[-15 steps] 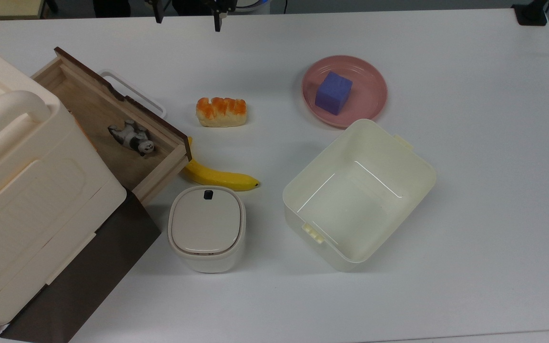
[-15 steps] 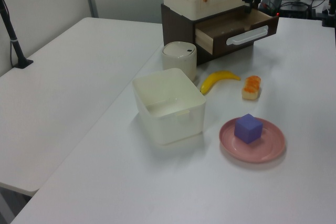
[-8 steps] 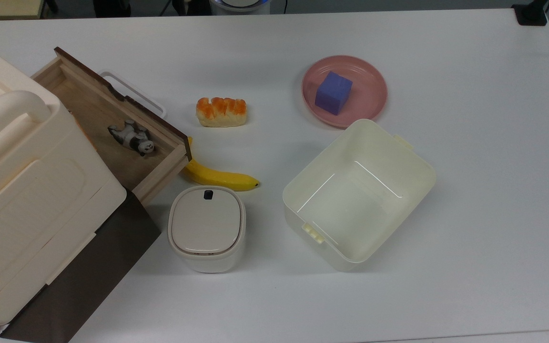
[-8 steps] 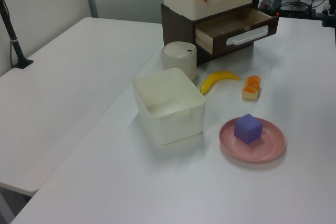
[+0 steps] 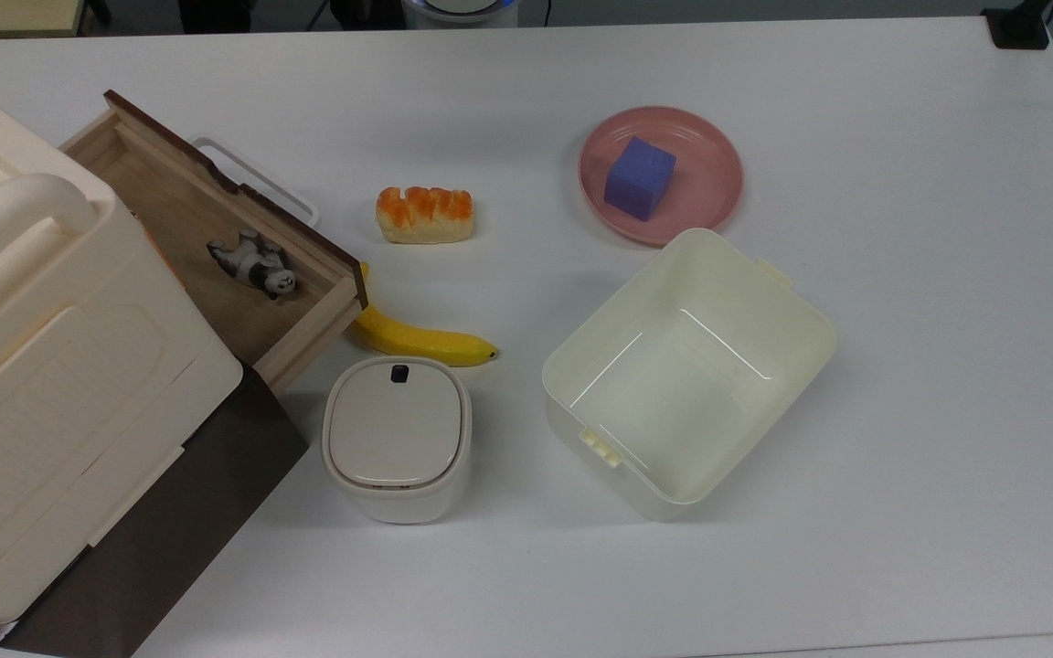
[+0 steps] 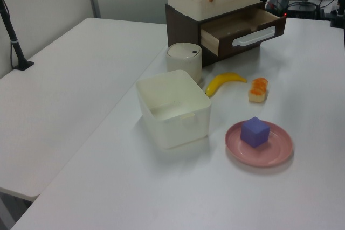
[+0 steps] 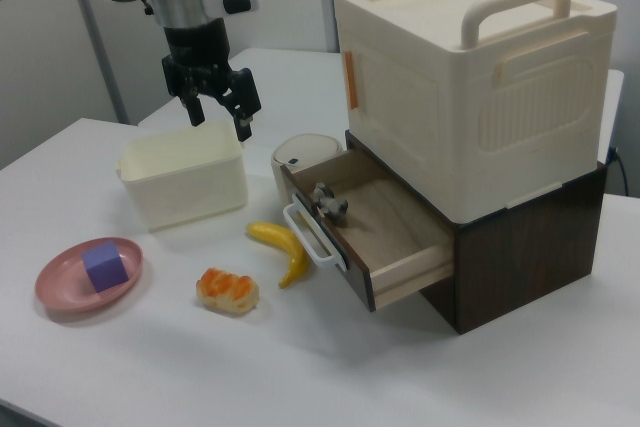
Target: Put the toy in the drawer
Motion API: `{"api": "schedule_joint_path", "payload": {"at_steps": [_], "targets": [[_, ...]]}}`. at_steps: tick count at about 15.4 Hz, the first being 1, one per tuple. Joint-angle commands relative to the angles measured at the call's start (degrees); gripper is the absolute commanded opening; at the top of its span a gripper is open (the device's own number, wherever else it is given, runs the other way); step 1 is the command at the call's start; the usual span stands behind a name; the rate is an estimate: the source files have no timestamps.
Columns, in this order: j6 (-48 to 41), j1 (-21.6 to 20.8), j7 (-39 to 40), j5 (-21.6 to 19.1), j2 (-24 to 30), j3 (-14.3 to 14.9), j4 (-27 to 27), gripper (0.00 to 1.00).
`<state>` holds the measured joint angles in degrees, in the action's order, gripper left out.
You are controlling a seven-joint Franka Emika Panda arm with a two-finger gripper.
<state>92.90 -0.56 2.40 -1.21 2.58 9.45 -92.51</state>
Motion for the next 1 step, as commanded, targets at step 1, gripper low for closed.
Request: {"api": "schedule_joint_path", "payload": {"at_steps": [1], "targets": [[-1.5,-0.1,0.1,-2.0,0.4,0.7,0.4,1.00]]}}
